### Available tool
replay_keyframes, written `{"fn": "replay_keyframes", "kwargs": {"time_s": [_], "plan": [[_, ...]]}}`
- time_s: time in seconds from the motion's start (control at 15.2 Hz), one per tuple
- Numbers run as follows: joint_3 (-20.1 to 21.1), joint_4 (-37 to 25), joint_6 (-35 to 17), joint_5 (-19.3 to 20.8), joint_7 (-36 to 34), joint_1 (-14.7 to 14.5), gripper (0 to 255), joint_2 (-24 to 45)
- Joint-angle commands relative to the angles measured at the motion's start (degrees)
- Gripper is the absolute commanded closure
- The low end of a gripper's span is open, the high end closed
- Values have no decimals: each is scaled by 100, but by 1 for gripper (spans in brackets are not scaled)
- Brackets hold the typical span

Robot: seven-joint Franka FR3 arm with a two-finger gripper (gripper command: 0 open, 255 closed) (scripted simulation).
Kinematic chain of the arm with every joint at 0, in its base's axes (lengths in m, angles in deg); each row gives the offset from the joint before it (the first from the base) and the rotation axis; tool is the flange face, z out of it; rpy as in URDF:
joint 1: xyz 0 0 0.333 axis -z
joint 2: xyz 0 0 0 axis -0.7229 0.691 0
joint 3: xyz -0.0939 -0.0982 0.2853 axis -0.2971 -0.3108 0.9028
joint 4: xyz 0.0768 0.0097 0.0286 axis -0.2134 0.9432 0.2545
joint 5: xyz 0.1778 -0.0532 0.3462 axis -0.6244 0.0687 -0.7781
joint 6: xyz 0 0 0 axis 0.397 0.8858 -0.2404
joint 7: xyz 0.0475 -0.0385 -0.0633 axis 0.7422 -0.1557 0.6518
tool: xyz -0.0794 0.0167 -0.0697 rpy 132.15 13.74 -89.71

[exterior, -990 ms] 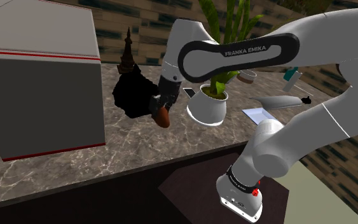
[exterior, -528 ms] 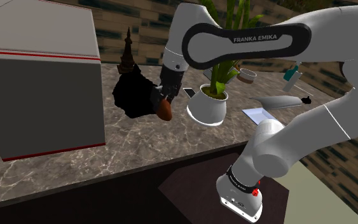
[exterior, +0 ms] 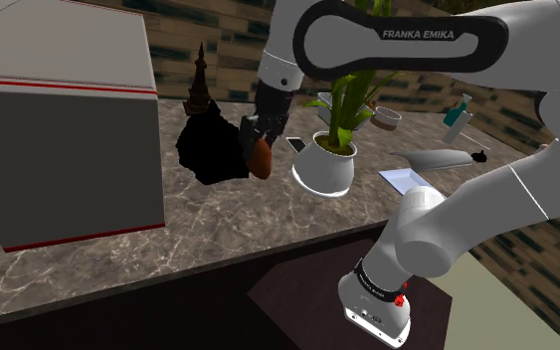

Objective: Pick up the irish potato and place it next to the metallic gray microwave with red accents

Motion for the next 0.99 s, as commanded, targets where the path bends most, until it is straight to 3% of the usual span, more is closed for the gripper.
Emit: {"fn": "replay_keyframes", "kwargs": {"time_s": [0.0,0.92], "plan": [[-5,-151,150,9,-17,3,255,2],[-59,-1293,1210,71,-111,25,255,81]]}}
